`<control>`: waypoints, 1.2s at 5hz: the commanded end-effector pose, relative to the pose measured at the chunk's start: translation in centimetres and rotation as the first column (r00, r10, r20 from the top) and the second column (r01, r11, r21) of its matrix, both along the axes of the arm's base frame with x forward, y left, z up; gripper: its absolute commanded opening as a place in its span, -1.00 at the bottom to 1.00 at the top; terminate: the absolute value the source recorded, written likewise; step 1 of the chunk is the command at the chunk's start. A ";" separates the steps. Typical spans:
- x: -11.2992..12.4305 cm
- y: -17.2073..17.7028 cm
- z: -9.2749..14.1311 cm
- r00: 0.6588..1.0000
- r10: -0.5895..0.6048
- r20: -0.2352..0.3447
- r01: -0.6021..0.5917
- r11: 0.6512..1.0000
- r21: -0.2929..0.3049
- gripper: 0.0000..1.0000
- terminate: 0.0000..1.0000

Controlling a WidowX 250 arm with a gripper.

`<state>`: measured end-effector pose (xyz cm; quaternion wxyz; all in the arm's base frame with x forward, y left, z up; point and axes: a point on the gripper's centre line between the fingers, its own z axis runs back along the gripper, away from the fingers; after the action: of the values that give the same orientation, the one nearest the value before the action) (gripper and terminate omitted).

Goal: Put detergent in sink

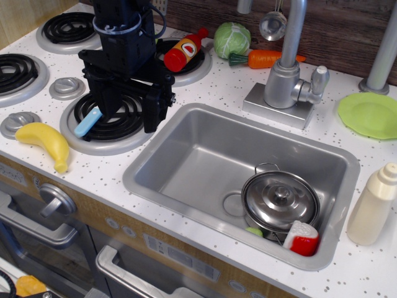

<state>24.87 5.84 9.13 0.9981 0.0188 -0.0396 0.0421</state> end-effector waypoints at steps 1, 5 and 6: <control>0.0 0.0 0.0 1.000 0.000 0.000 0.000 1.000 0.000 1.00 -1.00; 3.0 -18.4 6.2 0.991 0.117 -0.069 -0.123 0.989 -0.088 1.00 -1.00; 3.5 -21.4 5.5 0.995 0.088 -0.039 -0.091 0.992 -0.091 1.00 -1.00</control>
<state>28.28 -16.84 12.62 0.9960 -0.0296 -0.0032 0.0842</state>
